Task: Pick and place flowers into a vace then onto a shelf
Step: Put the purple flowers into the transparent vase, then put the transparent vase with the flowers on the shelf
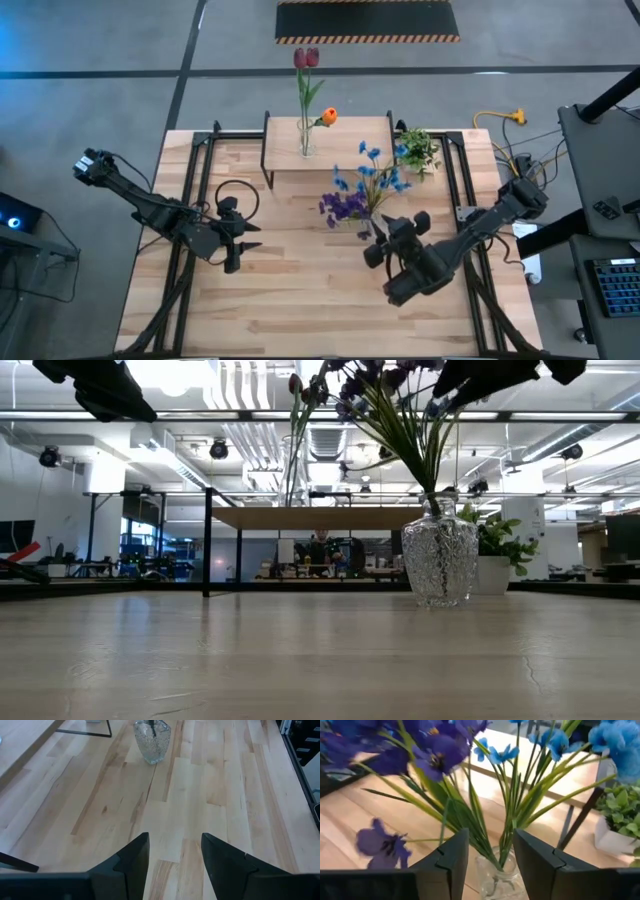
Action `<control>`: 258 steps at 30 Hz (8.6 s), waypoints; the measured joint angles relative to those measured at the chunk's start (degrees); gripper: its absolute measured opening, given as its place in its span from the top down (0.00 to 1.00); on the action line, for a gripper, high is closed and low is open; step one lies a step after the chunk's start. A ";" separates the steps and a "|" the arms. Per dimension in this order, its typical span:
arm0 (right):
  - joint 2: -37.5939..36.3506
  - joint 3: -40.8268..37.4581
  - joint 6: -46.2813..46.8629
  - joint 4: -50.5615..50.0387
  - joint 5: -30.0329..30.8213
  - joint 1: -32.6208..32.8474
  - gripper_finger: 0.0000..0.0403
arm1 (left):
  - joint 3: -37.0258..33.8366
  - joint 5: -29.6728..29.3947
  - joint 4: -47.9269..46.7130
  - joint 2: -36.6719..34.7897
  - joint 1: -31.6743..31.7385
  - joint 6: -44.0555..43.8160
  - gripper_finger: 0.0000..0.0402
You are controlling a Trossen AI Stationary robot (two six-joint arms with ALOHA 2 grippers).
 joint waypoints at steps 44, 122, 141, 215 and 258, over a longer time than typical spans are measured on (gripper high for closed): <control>0.07 -9.30 13.06 -0.44 -5.81 14.09 0.87 | 4.18 -2.27 54.93 34.89 18.43 9.34 0.59; 0.09 -31.01 2.26 32.82 3.93 6.36 0.22 | 17.18 11.34 -1.77 7.89 11.80 9.31 0.59; 0.07 -32.70 -2.49 33.64 0.47 2.02 0.14 | 17.30 9.88 1.79 17.52 11.85 3.03 0.59; 0.04 -34.73 -23.89 57.35 4.55 -8.25 0.51 | 17.12 9.86 0.85 17.80 11.67 3.45 0.59; 0.11 -34.84 -23.88 59.66 11.19 -8.20 0.60 | 16.88 9.93 -0.10 17.80 11.71 3.45 0.59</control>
